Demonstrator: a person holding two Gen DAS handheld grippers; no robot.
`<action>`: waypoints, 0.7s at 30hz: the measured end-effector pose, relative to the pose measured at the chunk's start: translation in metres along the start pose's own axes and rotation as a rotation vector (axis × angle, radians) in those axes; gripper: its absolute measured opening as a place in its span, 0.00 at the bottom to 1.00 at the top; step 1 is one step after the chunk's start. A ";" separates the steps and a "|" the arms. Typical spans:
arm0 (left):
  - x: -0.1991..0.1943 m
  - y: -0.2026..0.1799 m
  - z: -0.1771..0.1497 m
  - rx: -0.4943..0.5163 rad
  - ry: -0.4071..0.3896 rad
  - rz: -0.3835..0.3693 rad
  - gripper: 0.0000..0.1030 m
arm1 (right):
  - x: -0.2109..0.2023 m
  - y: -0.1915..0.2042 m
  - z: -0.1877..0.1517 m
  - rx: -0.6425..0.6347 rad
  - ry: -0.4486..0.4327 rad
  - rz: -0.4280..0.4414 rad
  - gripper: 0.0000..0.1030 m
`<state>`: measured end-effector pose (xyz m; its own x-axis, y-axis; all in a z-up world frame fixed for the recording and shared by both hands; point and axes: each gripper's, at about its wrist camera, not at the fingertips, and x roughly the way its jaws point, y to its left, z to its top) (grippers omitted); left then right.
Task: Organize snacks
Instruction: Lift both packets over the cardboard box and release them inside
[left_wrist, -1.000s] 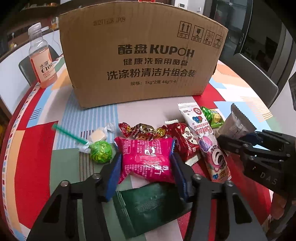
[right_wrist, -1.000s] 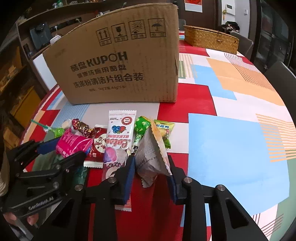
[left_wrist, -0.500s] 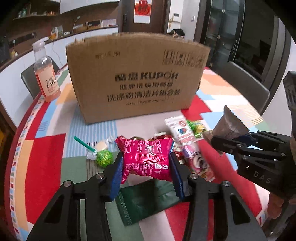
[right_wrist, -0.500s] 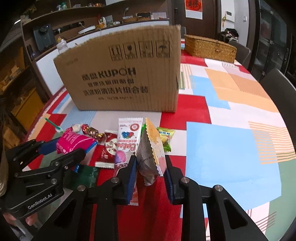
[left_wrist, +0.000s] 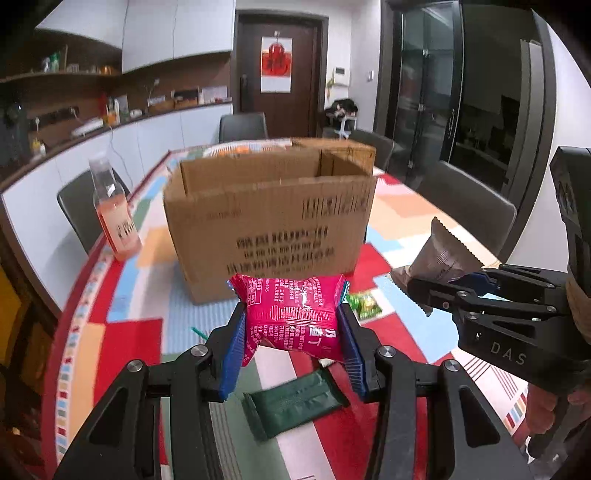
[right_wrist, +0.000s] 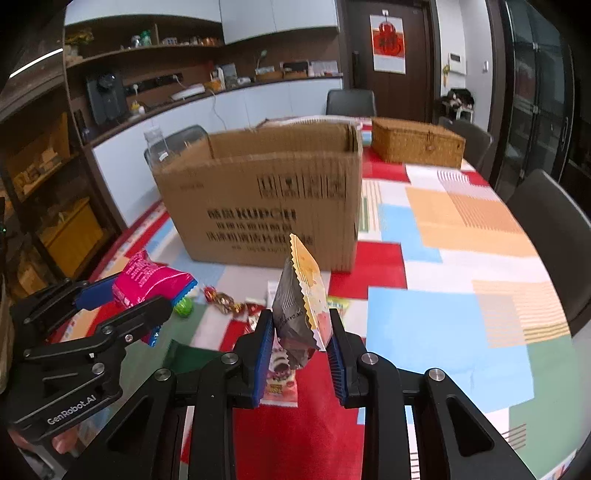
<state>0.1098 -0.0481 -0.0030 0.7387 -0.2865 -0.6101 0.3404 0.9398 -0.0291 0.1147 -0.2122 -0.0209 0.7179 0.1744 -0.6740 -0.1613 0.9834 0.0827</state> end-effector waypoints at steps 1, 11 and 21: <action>-0.004 0.000 0.002 0.005 -0.014 0.006 0.45 | -0.004 0.001 0.002 -0.004 -0.014 0.000 0.28; -0.025 0.009 0.035 0.027 -0.131 0.048 0.45 | -0.026 0.006 0.038 -0.024 -0.149 0.022 0.28; -0.031 0.019 0.076 0.050 -0.242 0.098 0.45 | -0.036 0.010 0.080 -0.039 -0.269 0.036 0.28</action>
<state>0.1372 -0.0355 0.0758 0.8850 -0.2364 -0.4012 0.2843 0.9566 0.0634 0.1408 -0.2046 0.0630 0.8647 0.2207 -0.4511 -0.2116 0.9748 0.0713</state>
